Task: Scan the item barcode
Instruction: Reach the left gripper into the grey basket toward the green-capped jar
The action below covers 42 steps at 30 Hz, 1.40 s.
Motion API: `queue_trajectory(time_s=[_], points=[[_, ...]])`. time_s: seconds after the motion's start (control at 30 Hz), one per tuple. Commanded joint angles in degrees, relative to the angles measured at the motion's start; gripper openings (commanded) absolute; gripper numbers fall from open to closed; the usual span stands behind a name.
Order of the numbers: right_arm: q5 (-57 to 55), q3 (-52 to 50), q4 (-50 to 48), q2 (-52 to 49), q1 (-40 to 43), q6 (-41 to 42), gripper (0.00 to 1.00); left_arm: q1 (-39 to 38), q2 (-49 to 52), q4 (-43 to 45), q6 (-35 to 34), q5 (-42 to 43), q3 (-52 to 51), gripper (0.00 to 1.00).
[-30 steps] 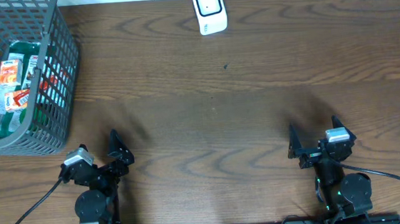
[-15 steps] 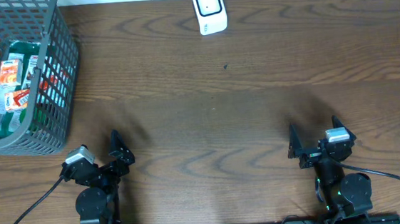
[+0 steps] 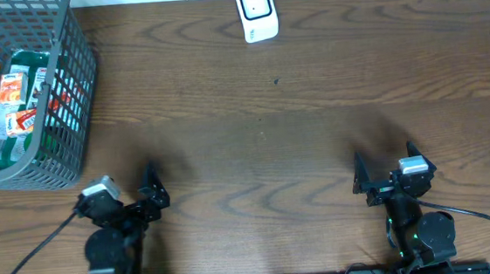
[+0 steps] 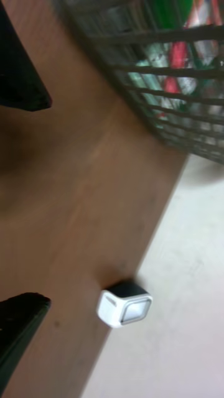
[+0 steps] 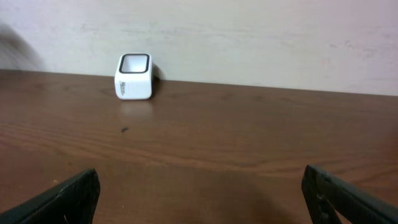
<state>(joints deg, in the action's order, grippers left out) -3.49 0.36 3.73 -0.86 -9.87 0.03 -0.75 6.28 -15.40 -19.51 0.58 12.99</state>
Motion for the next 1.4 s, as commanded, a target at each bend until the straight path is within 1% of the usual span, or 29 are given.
queue_trajectory(time_s=[0.0,0.07,0.1,0.13,0.3,0.4,0.53,0.63,0.73,0.77,0.83,0.87,0.93,1.1,1.17,1.3,1.37], points=[[-0.55,-0.04,0.20,0.07,0.24,1.01,0.99,0.26,3.87,-5.27,1.70,1.84,13.53,0.94],[-0.52,-0.04,0.20,0.07,0.24,1.01,0.99,0.26,7.89,-10.40,1.70,2.01,21.09,0.94],[-0.52,-0.04,0.20,0.07,0.24,1.01,0.99,0.26,12.33,-15.65,1.92,2.01,28.70,0.94],[-0.55,-0.04,0.17,0.07,0.24,1.01,0.99,0.26,15.17,-18.80,2.36,1.99,33.42,0.94],[-0.55,-0.04,0.17,0.07,0.24,1.01,0.99,0.26,31.19,-34.29,8.48,0.68,58.80,0.94],[-0.55,-0.04,0.17,0.07,0.24,1.01,0.99,0.26,43.23,-43.34,9.44,-3.34,76.83,0.94],[-0.55,-0.04,0.20,0.07,0.24,1.01,0.99,0.26,60.39,-56.50,10.86,-3.87,102.49,0.94],[-0.55,-0.04,0.20,0.07,0.24,1.01,0.99,0.33,72.85,-66.49,12.20,-7.45,120.93,0.94],[-0.55,-0.04,0.17,0.07,0.24,1.01,0.99,1.42,82.23,-73.02,12.22,-7.91,133.26,0.94],[-0.55,-0.04,0.17,0.04,0.24,1.01,0.99,1.95,84.70,-73.70,12.22,-7.96,135.80,0.94],[-0.55,-0.04,0.20,0.07,0.24,1.01,0.99,2.60,88.11,-73.48,12.24,-8.13,137.68,0.94],[-0.55,-0.04,0.17,0.07,0.24,1.01,0.99,2.91,89.09,-73.22,12.22,-8.37,137.65,0.98],[-0.55,-0.04,0.20,0.07,0.24,1.01,0.99,3.19,90.77,-72.22,12.20,-8.35,137.63,0.98],[-0.55,-0.04,0.17,0.07,0.24,1.01,0.99,3.89,93.96,-74.99,11.76,-12.24,137.61,0.98],[-0.55,-0.04,0.20,0.07,0.24,1.01,0.99,4.92,94.92,-76.83,9.05,-12.26,137.61,0.98],[-0.55,-0.04,0.17,0.07,0.24,1.01,0.99,10.14,95.95,-81.22,-1.31,-12.24,137.24,0.98],[-0.52,-0.04,0.20,0.07,0.24,1.01,0.99,13.57,96.06,-81.37,-6.51,-12.22,136.10,0.98]])
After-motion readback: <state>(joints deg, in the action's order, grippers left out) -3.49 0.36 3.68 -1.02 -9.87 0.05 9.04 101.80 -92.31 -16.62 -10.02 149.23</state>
